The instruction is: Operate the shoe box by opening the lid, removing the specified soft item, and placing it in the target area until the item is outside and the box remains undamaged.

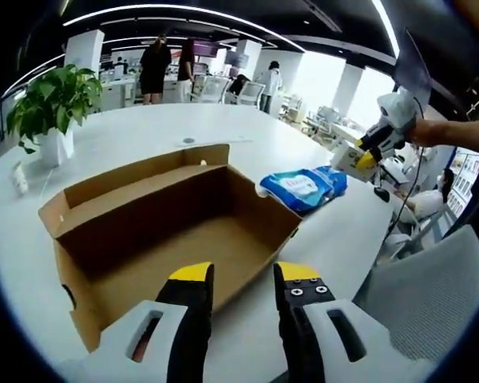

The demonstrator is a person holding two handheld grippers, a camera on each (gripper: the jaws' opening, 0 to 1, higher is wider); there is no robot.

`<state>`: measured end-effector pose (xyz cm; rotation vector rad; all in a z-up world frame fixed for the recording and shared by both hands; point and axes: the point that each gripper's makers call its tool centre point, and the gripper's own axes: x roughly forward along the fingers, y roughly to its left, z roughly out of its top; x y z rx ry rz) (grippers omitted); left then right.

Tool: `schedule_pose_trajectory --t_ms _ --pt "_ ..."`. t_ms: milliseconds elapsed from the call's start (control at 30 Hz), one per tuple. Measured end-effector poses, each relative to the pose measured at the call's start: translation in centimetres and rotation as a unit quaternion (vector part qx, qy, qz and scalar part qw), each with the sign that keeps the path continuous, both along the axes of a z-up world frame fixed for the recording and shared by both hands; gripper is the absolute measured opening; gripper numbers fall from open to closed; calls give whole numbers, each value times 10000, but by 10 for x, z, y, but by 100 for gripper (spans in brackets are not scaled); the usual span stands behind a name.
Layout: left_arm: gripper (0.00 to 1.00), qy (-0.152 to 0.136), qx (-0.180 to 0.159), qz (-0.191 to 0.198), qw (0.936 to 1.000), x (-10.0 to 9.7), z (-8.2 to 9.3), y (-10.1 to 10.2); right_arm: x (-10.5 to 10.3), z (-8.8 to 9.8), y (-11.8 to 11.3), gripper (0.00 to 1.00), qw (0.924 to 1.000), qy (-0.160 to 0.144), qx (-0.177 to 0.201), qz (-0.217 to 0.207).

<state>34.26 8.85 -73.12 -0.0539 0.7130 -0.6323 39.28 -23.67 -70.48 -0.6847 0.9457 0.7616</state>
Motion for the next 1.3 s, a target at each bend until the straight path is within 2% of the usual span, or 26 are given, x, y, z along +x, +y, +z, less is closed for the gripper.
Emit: schedule_pose_trajectory --t_ms 533,800,1300 --pt "31 -132 33 126 9998 2 8 8 18 -8 -27 17 9999 75 -130 -23" --pt "31 -178 174 131 9996 5 6 12 28 -11 -35 17 9997 83 -241 39" --pt "31 -234 273 53 9993 4 8 10 53 -14 -56 17 9993 105 -340 72"
